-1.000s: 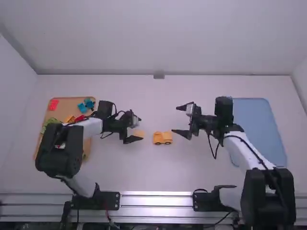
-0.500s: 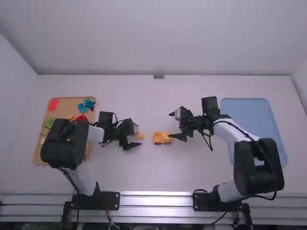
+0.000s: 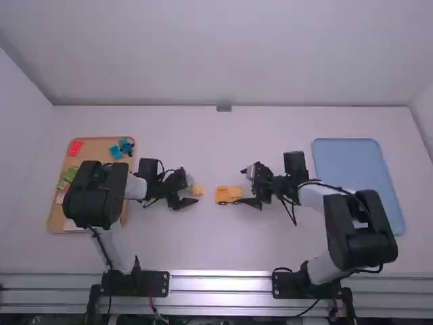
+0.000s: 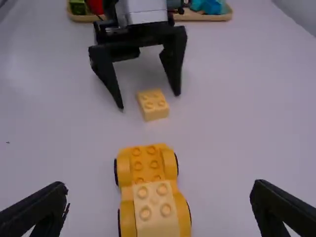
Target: Assemble lego blocks to make yellow taxi
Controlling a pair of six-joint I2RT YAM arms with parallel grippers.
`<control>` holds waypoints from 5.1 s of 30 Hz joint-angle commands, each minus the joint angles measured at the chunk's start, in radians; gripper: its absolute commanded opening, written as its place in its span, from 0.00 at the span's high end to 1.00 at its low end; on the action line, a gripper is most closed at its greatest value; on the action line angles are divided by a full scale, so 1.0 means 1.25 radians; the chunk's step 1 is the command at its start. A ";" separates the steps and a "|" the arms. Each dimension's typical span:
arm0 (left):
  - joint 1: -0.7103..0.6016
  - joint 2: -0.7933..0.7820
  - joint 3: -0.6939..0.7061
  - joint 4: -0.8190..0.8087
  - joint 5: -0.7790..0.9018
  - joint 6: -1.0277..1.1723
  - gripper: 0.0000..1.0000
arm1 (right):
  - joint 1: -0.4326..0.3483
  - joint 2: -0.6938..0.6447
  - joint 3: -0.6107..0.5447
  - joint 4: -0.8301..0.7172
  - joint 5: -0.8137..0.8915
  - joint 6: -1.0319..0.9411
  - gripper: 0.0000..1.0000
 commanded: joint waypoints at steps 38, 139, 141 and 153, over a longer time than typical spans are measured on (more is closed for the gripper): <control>-0.062 -0.133 0.002 -0.094 0.102 0.012 0.98 | 0.044 0.002 -0.214 0.298 0.173 0.074 0.01; -0.207 -0.156 0.080 0.015 0.060 -0.180 0.55 | 0.110 0.300 0.012 0.193 0.074 -0.048 0.47; -0.201 -0.157 0.080 0.001 0.037 -0.202 0.98 | 0.110 0.300 0.012 0.193 0.073 -0.048 0.47; -0.302 -0.068 0.080 -0.060 -0.166 -0.208 0.98 | 0.111 0.300 0.012 0.193 0.073 -0.048 0.46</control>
